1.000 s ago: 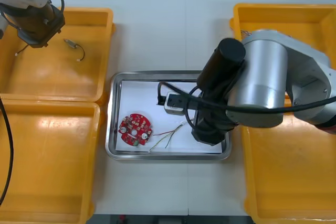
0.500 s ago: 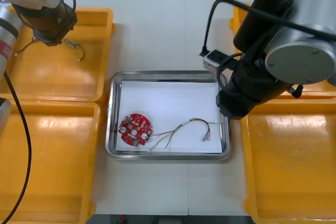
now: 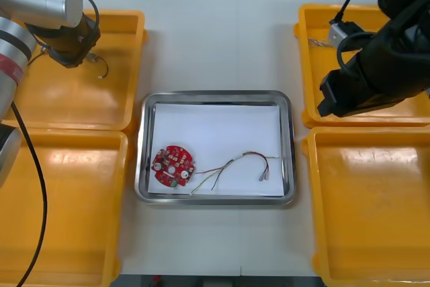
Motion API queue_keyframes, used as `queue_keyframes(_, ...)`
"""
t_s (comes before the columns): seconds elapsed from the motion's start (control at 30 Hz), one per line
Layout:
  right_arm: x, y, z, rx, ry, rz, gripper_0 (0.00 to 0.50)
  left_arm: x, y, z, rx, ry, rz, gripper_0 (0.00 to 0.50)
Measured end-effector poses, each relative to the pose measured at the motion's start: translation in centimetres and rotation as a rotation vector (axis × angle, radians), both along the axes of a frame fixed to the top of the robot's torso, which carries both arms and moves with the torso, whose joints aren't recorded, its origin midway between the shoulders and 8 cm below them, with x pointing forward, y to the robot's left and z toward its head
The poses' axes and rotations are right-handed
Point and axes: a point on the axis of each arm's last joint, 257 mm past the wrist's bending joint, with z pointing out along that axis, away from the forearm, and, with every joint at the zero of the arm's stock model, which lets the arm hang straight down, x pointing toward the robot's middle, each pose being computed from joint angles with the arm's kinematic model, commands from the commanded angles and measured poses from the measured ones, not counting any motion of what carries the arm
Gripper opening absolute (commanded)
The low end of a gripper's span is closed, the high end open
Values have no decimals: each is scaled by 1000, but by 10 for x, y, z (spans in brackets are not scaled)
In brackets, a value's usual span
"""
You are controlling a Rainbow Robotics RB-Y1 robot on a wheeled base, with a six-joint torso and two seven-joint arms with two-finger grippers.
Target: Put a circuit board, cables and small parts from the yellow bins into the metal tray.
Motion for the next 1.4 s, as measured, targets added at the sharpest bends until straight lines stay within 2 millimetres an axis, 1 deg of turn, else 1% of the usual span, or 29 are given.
queue_keyframes(0.2,12,-27,12,0,-44,-107,500,2,-2,-3,-6,-5,-2,500)
queue_keyframes(0.47,23,-49,18,28,-36,-204,500,1,-8,-17,-22,11,-2,500)
queue_keyframes(0.5,24,-52,19,25,-35,-211,500,1,-8,-18,-23,13,-3,488)
queue_keyframes(0.57,24,-59,19,16,-35,-224,500,0,-10,-20,-26,17,-4,412)
queue_keyframes(0.6,24,-62,19,13,-34,-231,500,0,-11,-21,-27,19,-5,387)
queue_keyframes(0.63,24,-65,19,12,-34,-239,500,0,-12,-22,-28,21,-5,327)
queue_keyframes(0.67,24,-69,19,12,-33,-247,500,0,-12,-23,-29,22,-5,301)
queue_keyframes(0.7,24,-72,19,13,-32,-256,500,-1,-12,-23,-31,23,-5,161)
queue_keyframes(0.73,24,-75,19,16,-30,-266,500,-1,-12,-24,-33,25,-5,111)
queue_keyframes(0.77,24,-79,20,21,-30,-277,500,-1,-13,-24,-36,25,-5,36)
queue_keyframes(0.8,24,-83,20,27,-29,-289,500,-1,-13,-24,-39,27,-5,0)
queue_keyframes(1.0,21,-103,16,63,-17,-354,500,-1,-16,-25,-50,30,-7,0)
queue_keyframes(1.17,21,-122,11,55,-25,-409,500,-3,-18,-25,-52,40,-9,0)
queue_keyframes(1.3,21,-132,9,48,-32,-435,500,-19,-20,-29,-45,113,-13,0)
queue_keyframes(1.4,21,-136,7,47,-24,-448,500,-28,-26,-20,-14,148,-50,0)
